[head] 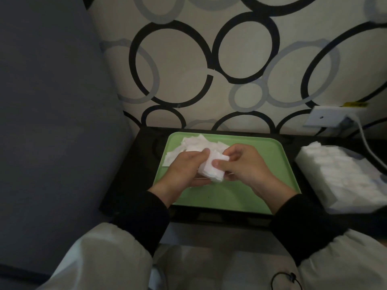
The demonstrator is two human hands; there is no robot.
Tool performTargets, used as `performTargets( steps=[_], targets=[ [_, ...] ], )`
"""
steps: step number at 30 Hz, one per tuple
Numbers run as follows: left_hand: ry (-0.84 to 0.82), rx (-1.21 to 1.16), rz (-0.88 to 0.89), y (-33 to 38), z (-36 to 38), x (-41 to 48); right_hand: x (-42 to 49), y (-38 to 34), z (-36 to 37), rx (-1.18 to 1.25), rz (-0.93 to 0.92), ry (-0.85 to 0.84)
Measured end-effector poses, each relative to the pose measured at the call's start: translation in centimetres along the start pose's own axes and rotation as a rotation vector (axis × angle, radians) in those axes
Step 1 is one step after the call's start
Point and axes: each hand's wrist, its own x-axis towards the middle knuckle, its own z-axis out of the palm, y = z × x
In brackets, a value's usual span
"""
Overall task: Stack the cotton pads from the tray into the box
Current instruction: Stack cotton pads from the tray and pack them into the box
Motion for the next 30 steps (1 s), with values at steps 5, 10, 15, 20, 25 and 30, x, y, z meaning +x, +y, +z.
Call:
performTargets(
  steps=[5, 10, 15, 20, 25, 30],
  targets=[
    [-0.083, 0.138, 0.091, -0.6, 0.9, 0.1, -0.4, 0.5, -2.0, -0.215, -0.126, -0.018],
    [-0.120, 0.231, 0.142, -0.8, 2.9, 0.1, -1.6, 0.3, -5.2, -0.278, -0.195, -0.166],
    [-0.137, 0.250, 0.128, -1.1, 6.3, 0.6, -2.9, 0.2, -10.2, -0.293, -0.230, -0.086],
    [-0.133, 0.409, 0.162, -2.1, 10.0, 1.3, -4.6, -0.3, -17.3, -0.003, -0.195, 0.168],
    [-0.110, 0.643, 0.376, -3.0, 15.6, 1.7, -6.9, 1.6, -24.1, -0.171, -0.161, 0.306],
    [-0.074, 0.757, 0.534, -3.2, 21.1, 2.8, -7.9, 3.1, -26.5, -0.242, -0.158, 0.306]
  ],
)
